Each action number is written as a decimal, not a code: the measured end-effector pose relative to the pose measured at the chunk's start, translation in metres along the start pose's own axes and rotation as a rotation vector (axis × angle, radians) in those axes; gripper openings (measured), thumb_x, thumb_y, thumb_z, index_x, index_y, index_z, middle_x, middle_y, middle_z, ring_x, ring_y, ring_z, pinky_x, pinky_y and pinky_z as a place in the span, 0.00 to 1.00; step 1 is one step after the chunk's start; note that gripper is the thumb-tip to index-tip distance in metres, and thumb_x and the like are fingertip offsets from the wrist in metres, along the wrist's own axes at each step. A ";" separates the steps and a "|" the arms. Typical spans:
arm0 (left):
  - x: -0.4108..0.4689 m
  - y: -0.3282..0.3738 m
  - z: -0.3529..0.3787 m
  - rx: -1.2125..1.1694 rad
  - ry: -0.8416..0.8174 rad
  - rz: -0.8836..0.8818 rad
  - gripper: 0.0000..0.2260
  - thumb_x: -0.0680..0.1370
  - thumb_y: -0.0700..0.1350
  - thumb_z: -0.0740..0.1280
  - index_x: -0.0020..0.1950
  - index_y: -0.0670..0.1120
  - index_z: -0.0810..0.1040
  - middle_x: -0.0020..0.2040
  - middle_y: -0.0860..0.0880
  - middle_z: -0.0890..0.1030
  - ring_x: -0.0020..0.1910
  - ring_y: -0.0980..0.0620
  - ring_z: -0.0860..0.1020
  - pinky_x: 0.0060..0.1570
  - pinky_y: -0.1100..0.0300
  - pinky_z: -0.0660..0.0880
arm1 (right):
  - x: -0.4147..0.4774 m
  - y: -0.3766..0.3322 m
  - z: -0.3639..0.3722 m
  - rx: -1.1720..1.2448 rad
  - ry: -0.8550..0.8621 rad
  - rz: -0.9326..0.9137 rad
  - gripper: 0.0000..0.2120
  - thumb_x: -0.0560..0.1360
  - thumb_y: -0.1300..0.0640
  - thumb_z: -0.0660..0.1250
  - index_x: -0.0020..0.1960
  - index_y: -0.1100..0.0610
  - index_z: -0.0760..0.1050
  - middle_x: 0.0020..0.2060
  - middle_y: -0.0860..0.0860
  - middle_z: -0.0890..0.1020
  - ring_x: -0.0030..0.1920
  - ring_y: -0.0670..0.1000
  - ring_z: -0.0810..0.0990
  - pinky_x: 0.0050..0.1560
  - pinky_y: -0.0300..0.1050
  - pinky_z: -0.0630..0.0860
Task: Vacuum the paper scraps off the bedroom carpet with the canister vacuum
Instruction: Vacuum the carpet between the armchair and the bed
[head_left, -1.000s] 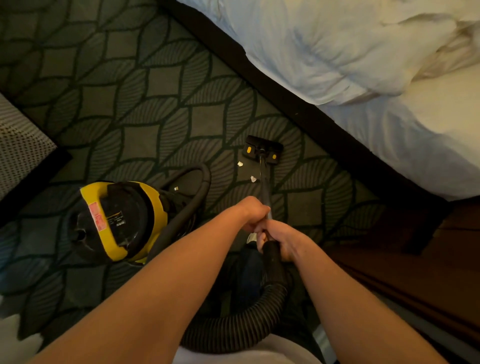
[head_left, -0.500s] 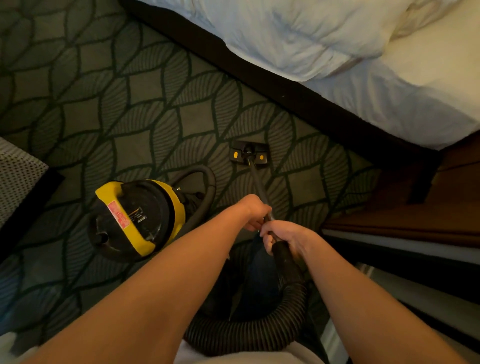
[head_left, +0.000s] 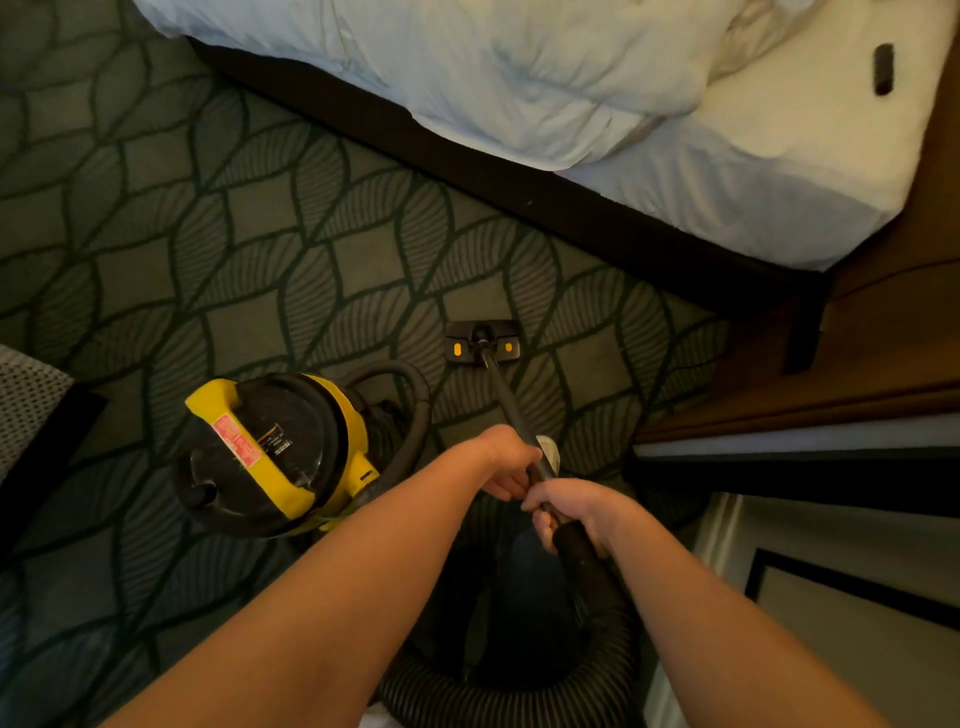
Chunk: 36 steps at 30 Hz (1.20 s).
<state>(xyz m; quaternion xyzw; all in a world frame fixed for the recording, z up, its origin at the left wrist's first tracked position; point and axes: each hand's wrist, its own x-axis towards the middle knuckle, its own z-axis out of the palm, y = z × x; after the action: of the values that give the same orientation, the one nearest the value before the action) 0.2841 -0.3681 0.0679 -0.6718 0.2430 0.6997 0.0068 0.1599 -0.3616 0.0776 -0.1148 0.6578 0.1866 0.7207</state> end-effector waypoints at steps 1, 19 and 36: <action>-0.003 0.002 0.002 0.010 -0.014 -0.006 0.18 0.83 0.48 0.57 0.64 0.37 0.74 0.59 0.40 0.80 0.57 0.45 0.80 0.54 0.55 0.77 | -0.004 0.002 0.000 -0.002 -0.005 -0.004 0.10 0.79 0.64 0.61 0.38 0.59 0.69 0.24 0.50 0.68 0.20 0.45 0.66 0.19 0.36 0.68; -0.016 0.043 0.002 -0.226 0.174 0.024 0.12 0.79 0.48 0.64 0.38 0.43 0.73 0.39 0.43 0.77 0.40 0.45 0.78 0.43 0.54 0.78 | -0.061 -0.035 0.010 -0.123 0.019 -0.177 0.11 0.79 0.66 0.56 0.38 0.61 0.67 0.19 0.51 0.66 0.16 0.45 0.64 0.17 0.32 0.65; 0.036 0.150 -0.113 -0.604 0.431 -0.034 0.11 0.77 0.47 0.61 0.43 0.42 0.78 0.40 0.42 0.77 0.35 0.45 0.76 0.32 0.58 0.72 | -0.063 -0.241 -0.002 -0.745 0.048 -0.218 0.08 0.75 0.68 0.59 0.38 0.61 0.69 0.19 0.52 0.69 0.19 0.46 0.67 0.20 0.35 0.68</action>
<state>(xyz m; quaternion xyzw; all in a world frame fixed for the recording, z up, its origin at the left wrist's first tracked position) 0.3356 -0.5515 0.0860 -0.7795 0.0102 0.5820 -0.2314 0.2551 -0.5881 0.1207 -0.4421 0.5456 0.3322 0.6297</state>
